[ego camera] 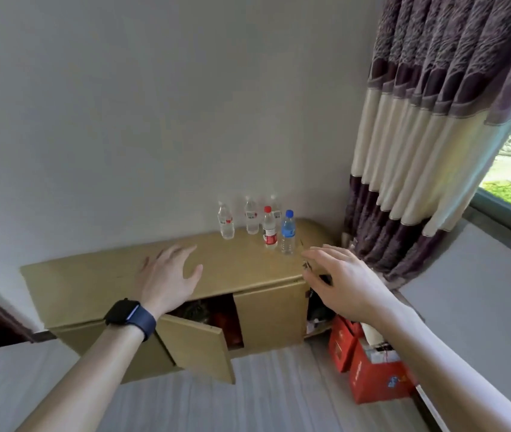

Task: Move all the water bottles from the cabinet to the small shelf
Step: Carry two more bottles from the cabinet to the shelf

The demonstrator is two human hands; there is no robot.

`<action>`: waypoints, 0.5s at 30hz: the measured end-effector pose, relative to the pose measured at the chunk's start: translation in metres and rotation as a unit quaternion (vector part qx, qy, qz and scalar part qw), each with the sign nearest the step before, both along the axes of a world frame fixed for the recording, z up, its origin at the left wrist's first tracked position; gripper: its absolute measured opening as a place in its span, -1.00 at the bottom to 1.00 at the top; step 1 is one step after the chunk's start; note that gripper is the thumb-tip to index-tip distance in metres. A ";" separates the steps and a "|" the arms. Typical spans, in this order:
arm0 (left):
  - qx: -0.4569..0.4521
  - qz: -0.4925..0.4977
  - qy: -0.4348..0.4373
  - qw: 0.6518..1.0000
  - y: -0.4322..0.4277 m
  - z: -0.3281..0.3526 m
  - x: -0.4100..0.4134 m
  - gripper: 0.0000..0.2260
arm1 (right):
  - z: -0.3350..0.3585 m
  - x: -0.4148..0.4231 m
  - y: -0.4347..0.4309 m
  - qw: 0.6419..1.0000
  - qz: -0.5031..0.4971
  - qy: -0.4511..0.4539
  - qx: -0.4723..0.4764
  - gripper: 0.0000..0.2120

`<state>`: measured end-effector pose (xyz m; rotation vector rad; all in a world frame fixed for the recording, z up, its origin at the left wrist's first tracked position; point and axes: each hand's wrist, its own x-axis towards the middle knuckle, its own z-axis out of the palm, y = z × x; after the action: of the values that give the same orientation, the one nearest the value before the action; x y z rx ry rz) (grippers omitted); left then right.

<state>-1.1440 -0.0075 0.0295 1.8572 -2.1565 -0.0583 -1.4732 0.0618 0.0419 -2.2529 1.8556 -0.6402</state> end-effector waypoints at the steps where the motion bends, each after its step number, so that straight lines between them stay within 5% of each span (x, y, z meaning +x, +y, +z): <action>1: 0.011 0.001 -0.008 1.000 -0.016 -0.004 0.006 -0.44 | -0.005 0.007 -0.014 1.000 -0.001 0.002 0.006 -0.58; 15: 0.142 -0.008 -0.007 0.990 -0.193 -0.111 0.021 -0.56 | -0.084 0.044 -0.205 0.993 0.011 0.002 0.121 -0.63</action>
<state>-1.1233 -0.2005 -0.0818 1.9931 -2.2716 -0.3737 -1.4292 -0.1435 -0.0423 -2.1164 1.7991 -0.3831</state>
